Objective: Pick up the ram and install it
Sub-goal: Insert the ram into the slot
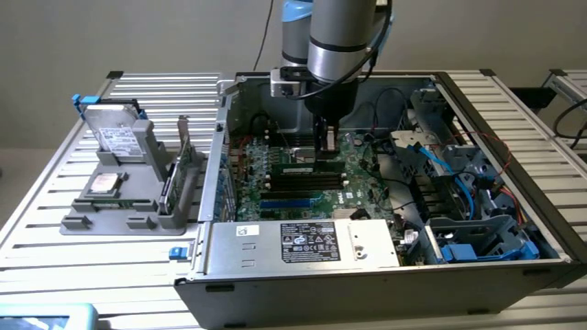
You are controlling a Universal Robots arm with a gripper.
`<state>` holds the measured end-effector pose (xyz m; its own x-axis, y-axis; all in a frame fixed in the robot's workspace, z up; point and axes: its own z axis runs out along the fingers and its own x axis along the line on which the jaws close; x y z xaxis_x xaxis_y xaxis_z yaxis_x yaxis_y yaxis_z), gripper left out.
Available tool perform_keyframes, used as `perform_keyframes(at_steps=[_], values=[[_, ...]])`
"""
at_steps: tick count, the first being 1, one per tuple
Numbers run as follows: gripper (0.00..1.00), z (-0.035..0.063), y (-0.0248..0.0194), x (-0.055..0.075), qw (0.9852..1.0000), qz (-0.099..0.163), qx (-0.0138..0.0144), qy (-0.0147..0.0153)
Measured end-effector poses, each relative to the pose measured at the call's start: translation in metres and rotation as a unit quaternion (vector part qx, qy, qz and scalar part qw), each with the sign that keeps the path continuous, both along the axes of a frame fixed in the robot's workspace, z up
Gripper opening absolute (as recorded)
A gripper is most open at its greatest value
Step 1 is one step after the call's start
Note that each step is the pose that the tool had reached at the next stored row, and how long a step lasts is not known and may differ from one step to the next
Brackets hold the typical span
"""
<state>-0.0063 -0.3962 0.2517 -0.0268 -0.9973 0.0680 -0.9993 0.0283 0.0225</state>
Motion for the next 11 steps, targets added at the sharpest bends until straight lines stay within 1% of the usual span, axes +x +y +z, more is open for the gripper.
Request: perform_keyframes(at_steps=[5, 11], values=[[0.12, -0.0033, -0.0011, 0.0000, 1.0000, 0.000, -0.0004, 0.0004], [0.12, -0.0051, -0.0021, 0.0003, 1.0000, 0.000, -0.0008, 0.0021]])
